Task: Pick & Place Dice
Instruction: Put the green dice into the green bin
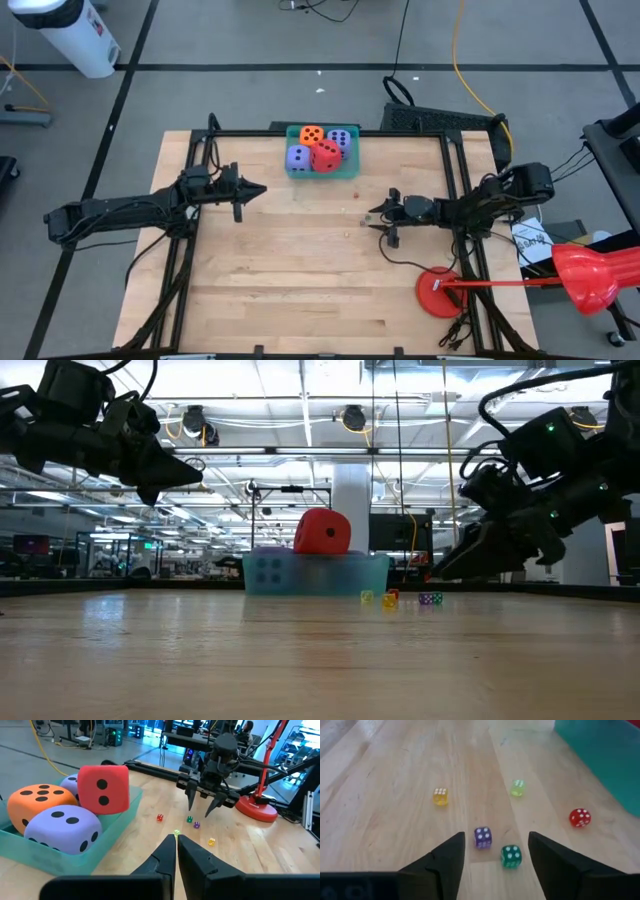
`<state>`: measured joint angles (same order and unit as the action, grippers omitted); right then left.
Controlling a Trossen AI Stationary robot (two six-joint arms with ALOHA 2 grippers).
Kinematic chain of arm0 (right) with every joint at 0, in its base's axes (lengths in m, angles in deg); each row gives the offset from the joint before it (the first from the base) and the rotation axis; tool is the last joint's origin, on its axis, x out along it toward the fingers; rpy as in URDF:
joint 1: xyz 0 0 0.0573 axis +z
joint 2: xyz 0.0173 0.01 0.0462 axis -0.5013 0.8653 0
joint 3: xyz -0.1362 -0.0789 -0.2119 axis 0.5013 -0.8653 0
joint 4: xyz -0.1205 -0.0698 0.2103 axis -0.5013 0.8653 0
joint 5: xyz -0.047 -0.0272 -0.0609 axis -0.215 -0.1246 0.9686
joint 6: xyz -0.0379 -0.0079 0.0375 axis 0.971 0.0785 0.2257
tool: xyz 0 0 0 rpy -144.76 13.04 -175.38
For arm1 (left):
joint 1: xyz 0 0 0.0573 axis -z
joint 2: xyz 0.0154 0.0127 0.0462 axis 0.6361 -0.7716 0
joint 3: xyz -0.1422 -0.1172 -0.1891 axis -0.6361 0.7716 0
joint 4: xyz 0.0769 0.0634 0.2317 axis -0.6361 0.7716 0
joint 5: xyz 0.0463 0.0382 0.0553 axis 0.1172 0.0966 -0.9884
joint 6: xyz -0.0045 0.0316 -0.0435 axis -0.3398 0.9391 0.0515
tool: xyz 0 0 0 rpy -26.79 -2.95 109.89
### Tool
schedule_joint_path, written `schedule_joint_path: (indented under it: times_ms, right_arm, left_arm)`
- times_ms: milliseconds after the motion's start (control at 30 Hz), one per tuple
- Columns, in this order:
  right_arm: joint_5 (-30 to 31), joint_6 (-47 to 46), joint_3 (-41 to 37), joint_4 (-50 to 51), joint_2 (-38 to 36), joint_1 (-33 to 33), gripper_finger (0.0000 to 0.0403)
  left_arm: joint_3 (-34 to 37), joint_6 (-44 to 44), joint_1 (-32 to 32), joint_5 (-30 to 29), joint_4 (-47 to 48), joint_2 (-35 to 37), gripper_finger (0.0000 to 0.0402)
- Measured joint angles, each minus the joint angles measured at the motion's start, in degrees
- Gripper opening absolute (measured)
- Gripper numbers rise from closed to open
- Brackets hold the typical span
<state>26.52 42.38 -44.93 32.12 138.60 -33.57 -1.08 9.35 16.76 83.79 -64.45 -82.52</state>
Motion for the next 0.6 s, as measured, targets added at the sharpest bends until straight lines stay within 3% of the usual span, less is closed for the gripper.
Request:
schedule_joint_path:
  times_ms: [233, 400, 600]
  right_arm:
    - [5.77, -0.32, 1.15, 3.05, 0.02, -0.27, 0.0230]
    - [1.10, -0.02, 1.15, 3.34, 0.02, -0.84, 0.0231]
    - [1.20, 0.01, 1.15, 4.10, 0.02, -0.96, 0.0215]
  left_arm:
    - [0.00, -0.04, 0.01, 0.01, -0.22, 0.00, 0.0026]
    - [0.00, -0.12, 0.02, 0.45, -0.21, -0.01, 0.0026]
    - [0.00, -0.10, 0.02, 0.92, -0.22, 0.00, 0.0026]
